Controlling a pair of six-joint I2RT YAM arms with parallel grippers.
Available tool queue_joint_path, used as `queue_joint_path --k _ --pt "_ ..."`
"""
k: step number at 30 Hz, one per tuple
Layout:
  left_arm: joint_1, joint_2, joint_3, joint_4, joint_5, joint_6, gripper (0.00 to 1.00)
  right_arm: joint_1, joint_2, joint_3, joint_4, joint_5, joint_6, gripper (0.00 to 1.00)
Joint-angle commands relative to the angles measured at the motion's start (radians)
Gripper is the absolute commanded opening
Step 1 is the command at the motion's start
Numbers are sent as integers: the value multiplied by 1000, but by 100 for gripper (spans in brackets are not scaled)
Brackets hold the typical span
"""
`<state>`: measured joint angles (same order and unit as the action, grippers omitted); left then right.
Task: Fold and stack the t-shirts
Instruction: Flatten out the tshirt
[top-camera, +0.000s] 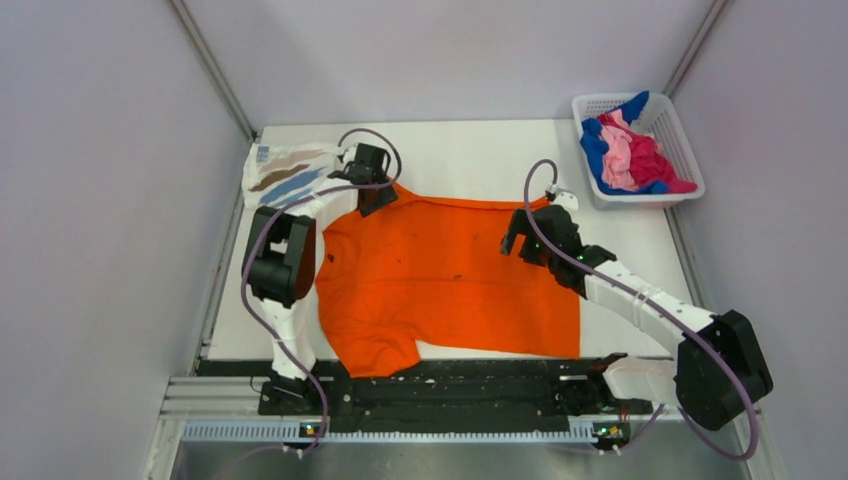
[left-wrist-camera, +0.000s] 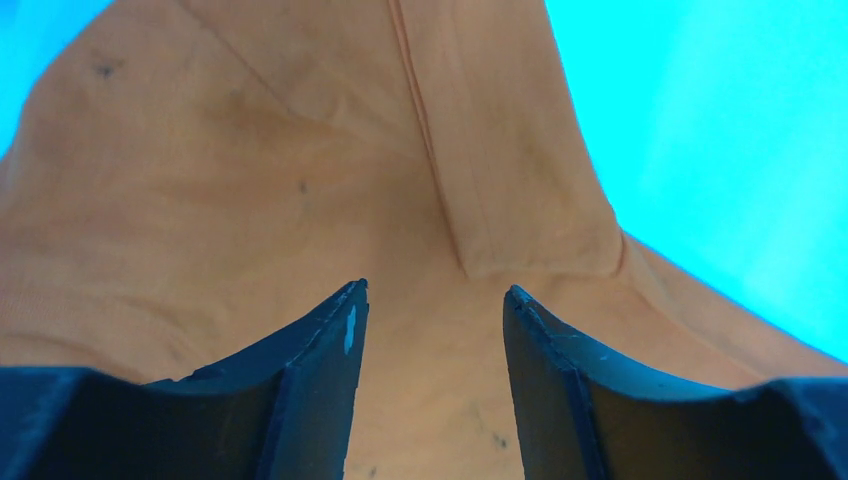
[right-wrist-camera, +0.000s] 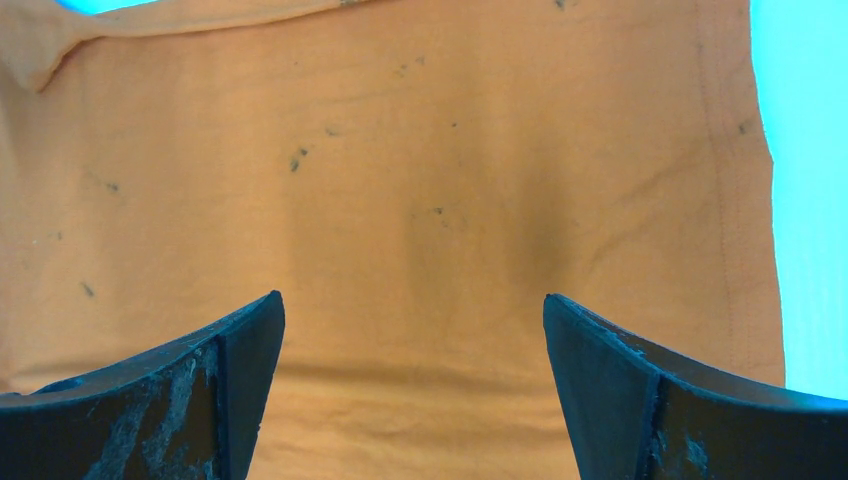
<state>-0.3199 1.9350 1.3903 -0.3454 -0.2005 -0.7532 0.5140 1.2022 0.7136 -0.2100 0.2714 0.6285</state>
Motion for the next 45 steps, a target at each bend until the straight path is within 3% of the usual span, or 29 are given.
queue_joint_path --k 1,15,20,23,32,35,42,45 --pt "7 67 125 -8 8 34 56 -9 28 16 4 48 -22 99" --pt "20 200 211 16 58 66 39 -34 71 22 -14 35 -29 99" --pt "19 222 232 14 57 72 30 -38 68 18 -15 30 -29 99" --pt "19 226 243 23 65 79 19 -39 69 17 -15 31 -27 99" --pt "19 253 302 8 65 92 12 -38 92 22 -15 11 -24 99" --pt "19 249 308 18 60 101 0 -38 98 24 -14 14 -26 99" --pt "19 264 328 110 76 154 0 -38 99 23 -15 27 -29 99" --pt "18 318 412 94 94 175 0 -40 103 24 -14 34 -30 99"
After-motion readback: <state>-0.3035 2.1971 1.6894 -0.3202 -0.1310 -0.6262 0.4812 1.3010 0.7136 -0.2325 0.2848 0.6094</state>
